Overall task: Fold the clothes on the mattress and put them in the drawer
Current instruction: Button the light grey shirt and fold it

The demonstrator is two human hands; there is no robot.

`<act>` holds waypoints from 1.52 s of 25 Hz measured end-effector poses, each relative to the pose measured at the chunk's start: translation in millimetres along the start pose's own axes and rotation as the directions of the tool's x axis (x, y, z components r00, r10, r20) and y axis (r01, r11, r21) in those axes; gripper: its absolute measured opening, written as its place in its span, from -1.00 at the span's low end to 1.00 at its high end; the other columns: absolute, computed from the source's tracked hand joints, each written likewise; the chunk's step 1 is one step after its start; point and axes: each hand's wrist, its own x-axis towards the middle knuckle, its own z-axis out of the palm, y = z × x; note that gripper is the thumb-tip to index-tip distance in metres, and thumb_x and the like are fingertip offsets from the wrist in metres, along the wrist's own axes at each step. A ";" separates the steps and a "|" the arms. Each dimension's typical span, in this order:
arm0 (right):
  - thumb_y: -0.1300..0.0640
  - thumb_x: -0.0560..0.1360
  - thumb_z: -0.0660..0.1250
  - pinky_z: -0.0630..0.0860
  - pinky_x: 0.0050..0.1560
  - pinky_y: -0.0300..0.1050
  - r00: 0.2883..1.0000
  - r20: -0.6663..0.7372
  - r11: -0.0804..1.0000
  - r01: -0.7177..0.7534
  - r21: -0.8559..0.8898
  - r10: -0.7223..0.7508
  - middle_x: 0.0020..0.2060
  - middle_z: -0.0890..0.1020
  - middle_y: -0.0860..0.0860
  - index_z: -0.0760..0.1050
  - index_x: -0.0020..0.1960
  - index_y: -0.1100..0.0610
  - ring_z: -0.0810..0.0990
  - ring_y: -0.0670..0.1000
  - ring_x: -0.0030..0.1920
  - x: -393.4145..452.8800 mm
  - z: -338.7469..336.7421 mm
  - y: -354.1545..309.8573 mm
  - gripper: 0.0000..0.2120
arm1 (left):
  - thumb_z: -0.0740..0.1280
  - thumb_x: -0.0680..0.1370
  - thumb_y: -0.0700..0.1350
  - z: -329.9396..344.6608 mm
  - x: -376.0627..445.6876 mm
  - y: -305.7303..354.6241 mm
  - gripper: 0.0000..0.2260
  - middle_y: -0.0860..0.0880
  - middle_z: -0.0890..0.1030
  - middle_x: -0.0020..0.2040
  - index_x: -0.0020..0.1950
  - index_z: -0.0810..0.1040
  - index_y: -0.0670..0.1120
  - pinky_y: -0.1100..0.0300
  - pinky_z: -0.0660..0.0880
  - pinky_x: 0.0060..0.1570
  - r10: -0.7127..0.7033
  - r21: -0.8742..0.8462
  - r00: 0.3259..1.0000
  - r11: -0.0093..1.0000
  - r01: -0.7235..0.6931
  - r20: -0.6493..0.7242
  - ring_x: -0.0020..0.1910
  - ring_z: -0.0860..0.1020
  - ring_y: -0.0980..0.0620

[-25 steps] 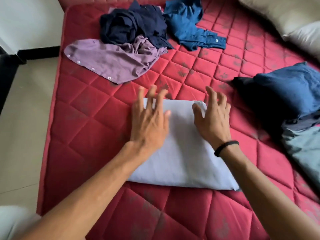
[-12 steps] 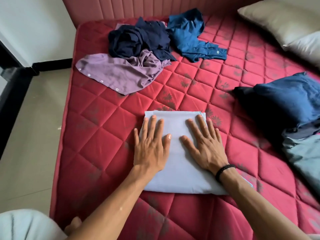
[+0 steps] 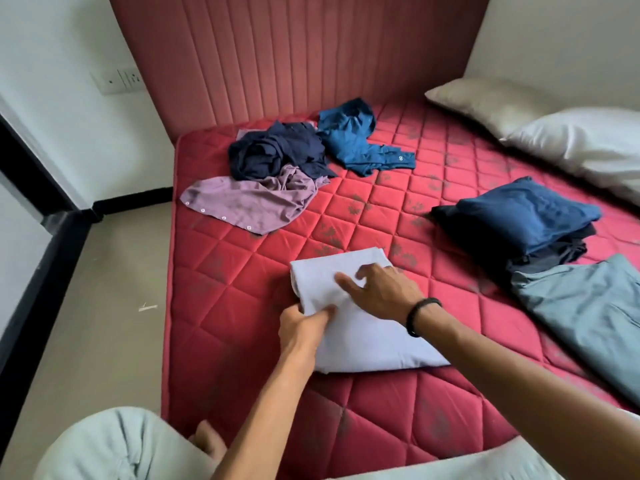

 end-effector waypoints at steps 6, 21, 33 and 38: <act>0.10 0.51 0.37 0.53 -0.30 -0.15 0.982 0.183 0.811 -0.135 0.569 0.035 -0.40 0.59 0.00 0.59 -0.14 0.16 0.56 0.02 -0.41 -30.6 -81.8 -69.3 -0.87 | 0.52 0.48 0.00 -15.7 -88.2 81.5 -0.74 -0.07 0.74 0.07 0.09 0.71 -0.10 0.02 0.64 0.07 0.380 -0.250 0.834 0.921 -0.300 0.399 0.06 0.69 -0.06; -0.03 0.43 0.60 0.57 0.31 0.18 0.912 0.392 0.200 -0.409 0.890 0.123 0.15 0.71 0.21 0.62 0.28 0.25 0.67 0.23 0.20 -78.5 48.6 152.9 -0.46 | 0.33 0.47 0.43 -31.3 -42.7 -23.2 -0.12 -0.28 0.44 0.47 0.56 0.34 -0.17 -0.03 0.34 0.43 0.053 0.679 0.998 0.731 -0.065 0.039 0.47 0.41 -0.24; -0.06 0.39 0.62 0.55 -0.26 -0.18 0.948 -0.127 0.629 -0.090 0.772 0.291 -0.29 0.66 -0.13 0.64 -0.10 0.19 0.57 -0.18 -0.32 -85.2 -37.2 203.6 -0.66 | 0.62 0.28 0.03 73.6 -53.2 66.2 -0.56 -0.06 0.76 -0.07 0.05 0.70 -0.17 0.03 0.65 -0.05 0.143 0.325 0.891 0.896 -0.301 0.431 -0.14 0.71 0.03; 0.09 0.51 0.54 0.52 -0.30 -0.18 0.666 -0.523 0.568 0.177 0.804 0.532 -0.29 0.72 -0.09 0.67 -0.09 0.17 0.56 -0.20 -0.33 -184.2 -127.9 299.5 -0.85 | 0.58 0.35 0.15 235.9 -81.5 174.1 -0.60 0.11 0.67 -0.17 0.00 0.64 -0.10 0.31 0.47 -0.32 0.481 0.162 0.489 0.572 -0.804 0.728 -0.29 0.50 0.26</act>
